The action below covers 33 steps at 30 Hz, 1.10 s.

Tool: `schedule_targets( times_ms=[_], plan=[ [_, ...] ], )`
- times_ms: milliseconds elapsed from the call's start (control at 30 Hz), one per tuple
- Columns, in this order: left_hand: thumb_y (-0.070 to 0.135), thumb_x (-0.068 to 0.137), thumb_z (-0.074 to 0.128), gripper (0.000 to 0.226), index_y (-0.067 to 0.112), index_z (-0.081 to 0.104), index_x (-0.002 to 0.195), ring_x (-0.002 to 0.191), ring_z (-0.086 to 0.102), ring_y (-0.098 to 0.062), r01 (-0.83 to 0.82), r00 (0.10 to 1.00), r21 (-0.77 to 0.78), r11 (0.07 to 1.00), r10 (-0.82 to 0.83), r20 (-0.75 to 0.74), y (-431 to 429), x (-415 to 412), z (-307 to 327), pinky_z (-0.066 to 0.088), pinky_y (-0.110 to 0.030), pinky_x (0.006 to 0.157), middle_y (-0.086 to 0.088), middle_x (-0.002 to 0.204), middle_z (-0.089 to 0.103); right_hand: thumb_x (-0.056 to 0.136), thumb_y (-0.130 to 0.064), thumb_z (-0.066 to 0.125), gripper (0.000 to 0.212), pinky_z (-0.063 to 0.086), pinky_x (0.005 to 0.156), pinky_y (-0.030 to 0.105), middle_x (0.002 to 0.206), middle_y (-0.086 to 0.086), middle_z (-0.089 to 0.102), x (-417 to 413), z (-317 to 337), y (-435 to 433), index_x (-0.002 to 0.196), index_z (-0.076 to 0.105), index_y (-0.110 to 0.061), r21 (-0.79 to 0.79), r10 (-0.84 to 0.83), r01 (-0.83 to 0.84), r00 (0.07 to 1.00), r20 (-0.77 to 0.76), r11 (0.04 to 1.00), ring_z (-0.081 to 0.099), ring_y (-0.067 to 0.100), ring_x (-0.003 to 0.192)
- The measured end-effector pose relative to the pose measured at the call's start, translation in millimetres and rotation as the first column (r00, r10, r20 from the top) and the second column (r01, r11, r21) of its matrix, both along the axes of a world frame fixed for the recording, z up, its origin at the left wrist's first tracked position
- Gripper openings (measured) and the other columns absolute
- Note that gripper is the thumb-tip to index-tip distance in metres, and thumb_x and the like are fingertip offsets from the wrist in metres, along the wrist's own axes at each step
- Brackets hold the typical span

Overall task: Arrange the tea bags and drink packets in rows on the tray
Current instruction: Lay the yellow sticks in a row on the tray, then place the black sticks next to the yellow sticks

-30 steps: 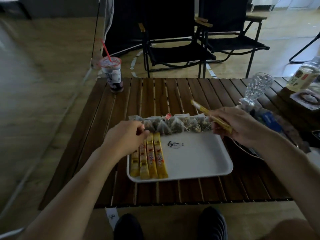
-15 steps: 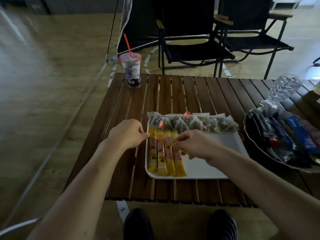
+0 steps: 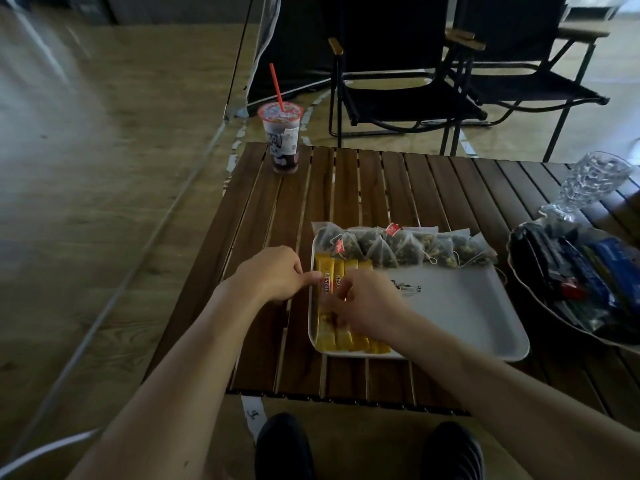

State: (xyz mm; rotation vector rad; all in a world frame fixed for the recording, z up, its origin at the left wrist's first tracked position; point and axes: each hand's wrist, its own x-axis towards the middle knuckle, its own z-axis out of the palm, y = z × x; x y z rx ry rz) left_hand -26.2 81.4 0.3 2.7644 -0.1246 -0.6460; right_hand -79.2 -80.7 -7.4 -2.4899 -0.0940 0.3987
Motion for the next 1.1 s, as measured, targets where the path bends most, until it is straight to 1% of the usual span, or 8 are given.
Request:
schedule_targets(
  times_ms=[100,200,300,400,633,733,867,1100],
  plan=[
    [0.065,0.087,0.052,0.051,0.017,0.066,0.094,0.073,0.070,-0.016,0.019,0.999,0.025,1.000,-0.018,-0.029,-3,1,-3,0.056,-0.032,0.074,-0.003,0.081,0.071,0.097,-0.041,0.056,0.030,0.054,0.054,0.018,0.070,0.000,0.071,2,6,-5,0.079,0.065,-0.019,0.000,0.032,-0.032,0.999,0.008,0.999,0.065,0.003,0.057],
    [0.072,0.081,0.053,0.060,0.015,0.068,0.094,0.071,0.070,-0.015,0.036,0.998,0.016,0.999,-0.035,-0.050,-4,1,-4,0.056,-0.028,0.068,-0.003,0.082,0.072,0.098,-0.038,0.055,0.034,0.051,0.049,0.018,0.071,0.005,0.072,8,17,-26,0.085,0.067,-0.009,-0.098,0.026,-0.024,1.000,0.016,0.995,0.068,0.011,0.059],
    [0.075,0.075,0.055,0.065,0.014,0.066,0.094,0.070,0.070,-0.014,0.039,0.996,0.007,0.999,-0.038,-0.082,-6,1,-5,0.051,-0.023,0.061,-0.002,0.081,0.072,0.097,-0.041,0.055,0.041,0.050,0.046,0.018,0.073,0.007,0.072,11,18,-50,0.086,0.067,-0.003,-0.171,-0.026,-0.002,0.987,-0.161,0.985,0.069,0.013,0.055],
    [0.071,0.079,0.056,0.061,0.013,0.067,0.095,0.070,0.069,-0.014,0.022,0.997,0.005,1.000,-0.022,-0.075,-8,2,-6,0.053,-0.026,0.065,-0.002,0.082,0.072,0.098,-0.038,0.056,0.033,0.045,0.041,0.015,0.074,0.001,0.069,10,10,-54,0.084,0.064,-0.009,-0.116,-0.002,-0.037,0.947,-0.322,0.993,0.063,0.007,0.051],
    [0.068,0.082,0.056,0.055,0.014,0.066,0.090,0.064,0.066,-0.014,0.018,1.000,0.043,0.999,-0.016,-0.027,-12,2,-7,0.054,-0.029,0.066,-0.002,0.077,0.072,0.099,-0.034,0.054,0.030,0.040,0.038,0.013,0.071,-0.004,0.067,8,-3,-42,0.078,0.061,-0.014,-0.045,0.065,-0.080,0.961,-0.269,0.996,0.060,0.004,0.049],
    [0.067,0.083,0.056,0.055,0.013,0.066,0.092,0.070,0.069,-0.016,0.016,0.999,0.046,0.999,-0.014,-0.031,-12,2,-6,0.057,-0.031,0.071,-0.003,0.081,0.072,0.099,-0.035,0.054,0.028,0.040,0.039,0.013,0.072,-0.004,0.066,10,-2,-45,0.080,0.061,-0.015,-0.040,0.067,-0.082,0.955,-0.290,0.996,0.059,0.004,0.051],
    [0.066,0.086,0.053,0.054,0.014,0.067,0.094,0.070,0.069,-0.014,0.022,0.999,0.061,0.998,-0.020,-0.039,-14,0,1,0.051,-0.026,0.060,-0.002,0.080,0.071,0.098,-0.042,0.053,0.035,0.042,0.041,0.015,0.070,-0.005,0.067,11,2,-52,0.082,0.065,-0.013,-0.045,0.056,-0.073,0.952,-0.301,0.996,0.060,0.004,0.050],
    [0.059,0.093,0.047,0.036,0.025,0.060,0.088,0.070,0.060,-0.009,0.009,0.973,0.115,0.993,-0.035,0.226,-41,-13,23,0.041,-0.026,0.056,0.005,0.080,0.063,0.099,-0.047,0.049,0.047,0.049,0.051,0.021,0.080,-0.001,0.074,11,13,-80,0.093,0.071,-0.005,-0.056,0.044,-0.061,0.963,-0.267,0.997,0.066,0.010,0.061]
  ],
)
